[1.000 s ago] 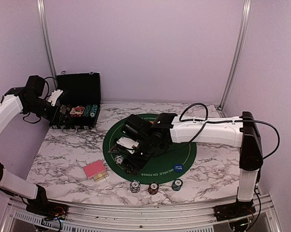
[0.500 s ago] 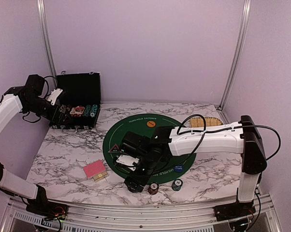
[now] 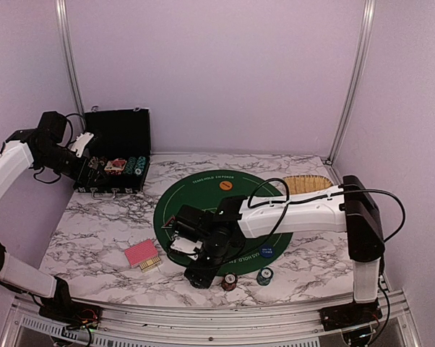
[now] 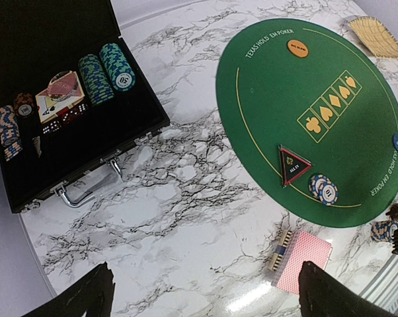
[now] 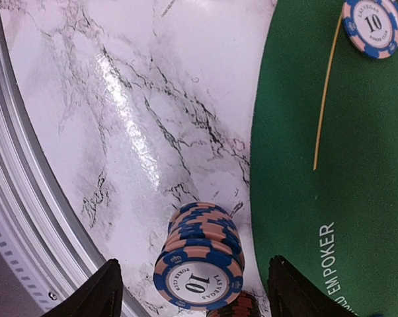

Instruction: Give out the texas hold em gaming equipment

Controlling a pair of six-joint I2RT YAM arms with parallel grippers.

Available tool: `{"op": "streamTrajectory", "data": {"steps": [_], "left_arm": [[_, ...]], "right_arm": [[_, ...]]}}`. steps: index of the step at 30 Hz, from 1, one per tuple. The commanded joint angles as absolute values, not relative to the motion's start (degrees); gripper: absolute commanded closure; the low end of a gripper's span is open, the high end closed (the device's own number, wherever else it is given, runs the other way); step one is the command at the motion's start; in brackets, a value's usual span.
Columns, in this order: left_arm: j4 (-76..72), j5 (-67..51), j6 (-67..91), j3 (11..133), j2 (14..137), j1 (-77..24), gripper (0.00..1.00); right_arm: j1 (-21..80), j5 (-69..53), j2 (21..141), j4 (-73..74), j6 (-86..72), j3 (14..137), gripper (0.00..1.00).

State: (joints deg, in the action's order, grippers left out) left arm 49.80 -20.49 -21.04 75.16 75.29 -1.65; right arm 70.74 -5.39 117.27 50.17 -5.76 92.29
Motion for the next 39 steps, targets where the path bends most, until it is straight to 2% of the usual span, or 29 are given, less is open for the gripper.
{"op": "streamTrajectory", "data": {"steps": [1,13,19,22,25,28,39], "left_arm": [[51.6,-20.4,-21.5,76.2,74.8,-1.5,0.01],[51.6,-20.4,-21.4,76.4,74.9,-1.5,0.01],[51.6,-20.2,-21.5,76.3,74.9,-1.4,0.01],[51.6,-20.2,-21.5,76.4,74.9,-1.5,0.01],[51.6,-20.3,-21.5,76.4,75.0,-1.4,0.01],[51.6,-20.2,-21.6,76.3,74.9,-1.4,0.01],[51.6,-20.1,-21.7,76.3,74.6,-1.5,0.01]], "right_arm": [[71.0,-3.9,118.5,49.1,-5.4,94.8,0.29],[71.0,-3.5,119.0,48.3,-5.1,94.0,0.44],[71.0,-4.2,118.9,48.1,-4.9,93.5,0.55],[71.0,-4.7,119.1,48.1,-4.8,93.1,0.56],[71.0,-5.1,119.0,48.2,-4.7,92.7,0.48],[71.0,-5.2,118.9,48.0,-4.8,92.6,0.47],[70.9,-5.0,118.8,48.1,-4.8,92.1,0.64]]}}
